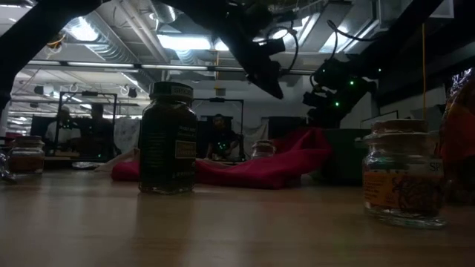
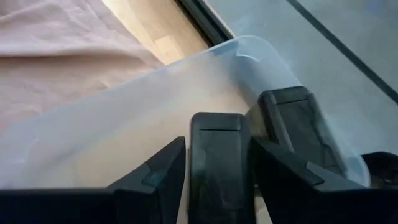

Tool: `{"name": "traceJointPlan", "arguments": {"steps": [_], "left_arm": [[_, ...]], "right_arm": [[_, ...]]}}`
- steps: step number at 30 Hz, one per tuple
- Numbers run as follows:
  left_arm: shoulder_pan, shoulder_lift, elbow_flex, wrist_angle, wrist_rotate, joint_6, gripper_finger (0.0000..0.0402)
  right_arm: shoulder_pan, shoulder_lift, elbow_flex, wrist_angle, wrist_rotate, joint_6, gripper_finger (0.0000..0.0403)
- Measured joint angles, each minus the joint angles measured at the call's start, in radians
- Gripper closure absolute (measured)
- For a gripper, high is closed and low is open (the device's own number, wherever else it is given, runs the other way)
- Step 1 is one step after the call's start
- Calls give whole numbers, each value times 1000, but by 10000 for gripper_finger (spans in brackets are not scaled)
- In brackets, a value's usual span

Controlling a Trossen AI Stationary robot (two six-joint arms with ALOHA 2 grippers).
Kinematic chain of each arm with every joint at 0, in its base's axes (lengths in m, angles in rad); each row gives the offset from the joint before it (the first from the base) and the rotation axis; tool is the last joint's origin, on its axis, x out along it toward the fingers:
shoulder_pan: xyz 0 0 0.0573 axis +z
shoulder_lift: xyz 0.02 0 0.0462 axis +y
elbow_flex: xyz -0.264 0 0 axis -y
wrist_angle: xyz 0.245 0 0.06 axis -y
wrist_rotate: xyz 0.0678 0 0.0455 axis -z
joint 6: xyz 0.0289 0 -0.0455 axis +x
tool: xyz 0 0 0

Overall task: Sort spices by type
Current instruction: Put the dark green seasoning can into the transparent bin, then put the top right transparent seasoning bottle into the blue bin

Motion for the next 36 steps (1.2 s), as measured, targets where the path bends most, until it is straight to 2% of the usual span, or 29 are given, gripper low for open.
{"name": "traceJointPlan", "arguments": {"steps": [6,15,18,21,25,30,36], "left_arm": [[-13,-30,1,-143,0,-11,206],[-79,-40,1,-366,1,-60,206],[-108,-40,1,-410,37,-79,206],[-139,-40,1,-453,133,-99,206],[-176,-40,1,-470,249,-131,206],[-214,-33,-23,-452,258,-189,206],[-247,-31,-106,-411,259,-219,206]], "right_arm": [[0,-37,0,-39,72,-4,221],[0,-104,1,-128,71,-20,221],[1,-121,1,-158,52,-21,221],[1,-142,1,-190,25,-20,221],[1,-186,1,-219,3,-19,221],[1,-266,1,-246,-20,-18,221],[1,-376,1,-282,-106,-16,221]]}}
